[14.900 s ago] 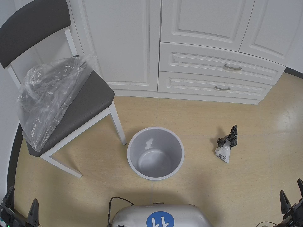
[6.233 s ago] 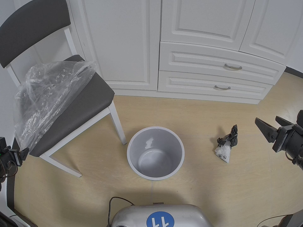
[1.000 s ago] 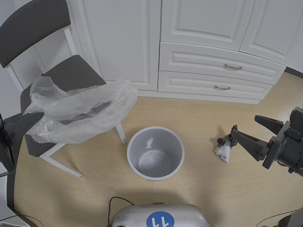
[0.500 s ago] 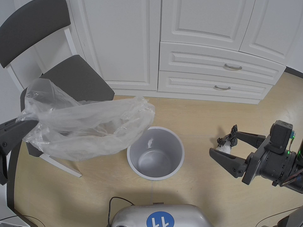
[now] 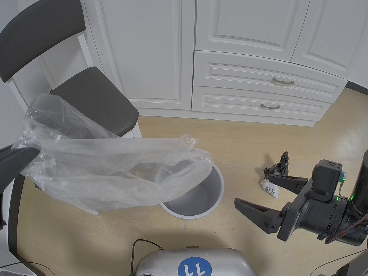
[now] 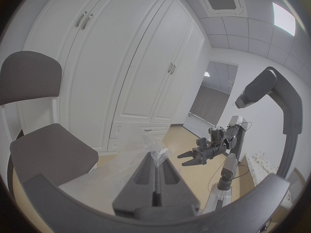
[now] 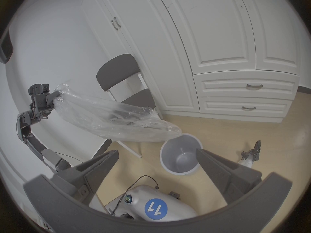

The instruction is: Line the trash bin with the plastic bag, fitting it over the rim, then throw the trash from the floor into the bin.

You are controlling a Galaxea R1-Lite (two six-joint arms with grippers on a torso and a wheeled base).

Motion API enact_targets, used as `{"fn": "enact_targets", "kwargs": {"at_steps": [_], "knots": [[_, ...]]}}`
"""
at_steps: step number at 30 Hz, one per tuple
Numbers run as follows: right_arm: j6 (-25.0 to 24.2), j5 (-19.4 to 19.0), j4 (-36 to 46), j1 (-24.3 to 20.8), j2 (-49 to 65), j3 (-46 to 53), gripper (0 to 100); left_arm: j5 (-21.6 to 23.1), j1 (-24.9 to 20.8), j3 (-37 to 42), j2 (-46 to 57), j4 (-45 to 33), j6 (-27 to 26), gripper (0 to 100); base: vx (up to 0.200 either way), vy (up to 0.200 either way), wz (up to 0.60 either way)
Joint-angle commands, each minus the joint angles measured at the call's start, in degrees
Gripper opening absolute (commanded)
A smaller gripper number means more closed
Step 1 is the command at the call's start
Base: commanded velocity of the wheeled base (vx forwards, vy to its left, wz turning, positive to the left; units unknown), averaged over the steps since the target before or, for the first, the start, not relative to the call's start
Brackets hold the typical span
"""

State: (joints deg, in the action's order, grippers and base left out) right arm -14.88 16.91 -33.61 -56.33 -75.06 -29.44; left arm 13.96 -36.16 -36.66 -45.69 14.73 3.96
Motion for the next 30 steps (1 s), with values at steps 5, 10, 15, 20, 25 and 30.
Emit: {"fn": "enact_targets", "kwargs": {"at_steps": [5, 10, 15, 20, 25, 30], "knots": [[-2.43, -0.03, -1.81, -0.71, -3.34, 0.26, 100, 0.02, -0.58, 1.06, 0.25, 4.08, -0.01, 0, 0.000, 0.000, 0.00], [-2.69, -0.12, -2.60, -0.71, -4.75, 0.35, 100, 0.02, -0.67, 1.68, 0.25, 5.31, -0.01, 0, 0.000, 0.000, 0.00], [-3.57, -0.03, -2.60, -0.62, -5.54, 0.35, 100, 0.10, -0.76, 2.12, 0.25, 5.49, -0.09, 0, 0.000, 0.000, 0.00], [-4.71, -0.12, -3.48, -0.62, -6.15, 0.44, 100, 2.74, -1.11, 2.56, 0.69, 5.66, -0.01, 0, 0.000, 0.000, 0.00], [-4.89, -0.12, -3.83, -0.62, -7.74, 0.52, 100, 3.44, -1.28, 3.79, 0.60, 9.62, 0.08, 0, 0.000, 0.000, 0.00], [-5.86, -0.30, -3.83, -0.71, -8.88, 0.44, 100, 4.41, -1.46, 4.84, 0.43, 13.05, 0.26, 0, 0.000, 0.000, 0.00]]}}
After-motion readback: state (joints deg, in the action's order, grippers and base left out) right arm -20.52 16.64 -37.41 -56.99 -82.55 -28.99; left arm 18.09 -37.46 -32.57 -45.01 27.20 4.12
